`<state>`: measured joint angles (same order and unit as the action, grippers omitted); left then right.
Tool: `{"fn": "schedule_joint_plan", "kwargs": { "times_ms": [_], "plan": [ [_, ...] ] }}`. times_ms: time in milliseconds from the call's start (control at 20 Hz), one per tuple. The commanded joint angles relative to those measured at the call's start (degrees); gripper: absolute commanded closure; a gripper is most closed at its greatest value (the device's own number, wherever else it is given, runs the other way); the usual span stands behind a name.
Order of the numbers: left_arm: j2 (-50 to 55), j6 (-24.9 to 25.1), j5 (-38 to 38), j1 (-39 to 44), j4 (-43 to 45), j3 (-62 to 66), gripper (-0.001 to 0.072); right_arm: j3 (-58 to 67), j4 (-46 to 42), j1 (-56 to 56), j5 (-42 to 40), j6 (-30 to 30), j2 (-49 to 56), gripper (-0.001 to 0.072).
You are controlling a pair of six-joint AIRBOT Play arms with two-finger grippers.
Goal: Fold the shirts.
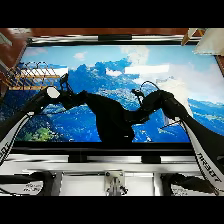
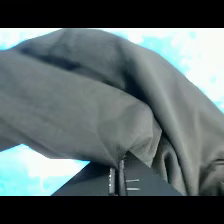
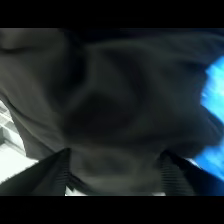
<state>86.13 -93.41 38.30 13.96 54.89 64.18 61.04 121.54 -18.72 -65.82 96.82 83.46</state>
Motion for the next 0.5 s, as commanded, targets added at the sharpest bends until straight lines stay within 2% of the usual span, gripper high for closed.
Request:
{"fn": "schedule_joint_plan", "kwargs": {
  "times_ms": [0,100,200,300,450],
  "plan": [
    [-3.63,0.42,-0.17,0.00,0.81,0.85,0.0673,-0.13,-0.24,-3.76,6.86,-2.64,0.94,0.0650],
    [-6.36,1.97,-0.15,0.00,0.83,1.55,0.0673,1.53,-1.62,-3.08,4.90,-3.06,-0.04,0.0644],
    [-10.78,6.40,0.07,-0.02,1.33,3.76,0.0674,5.86,-7.93,-2.03,1.09,-2.89,-3.87,0.0644],
    [-16.65,9.46,0.90,0.00,6.23,9.16,0.0674,12.90,-15.56,-0.48,-0.90,0.31,-10.78,0.0644],
    [-26.34,12.74,1.18,0.00,12.57,21.77,0.0674,25.90,-27.06,1.66,2.71,0.35,-22.29,0.0644]
  ]
}}
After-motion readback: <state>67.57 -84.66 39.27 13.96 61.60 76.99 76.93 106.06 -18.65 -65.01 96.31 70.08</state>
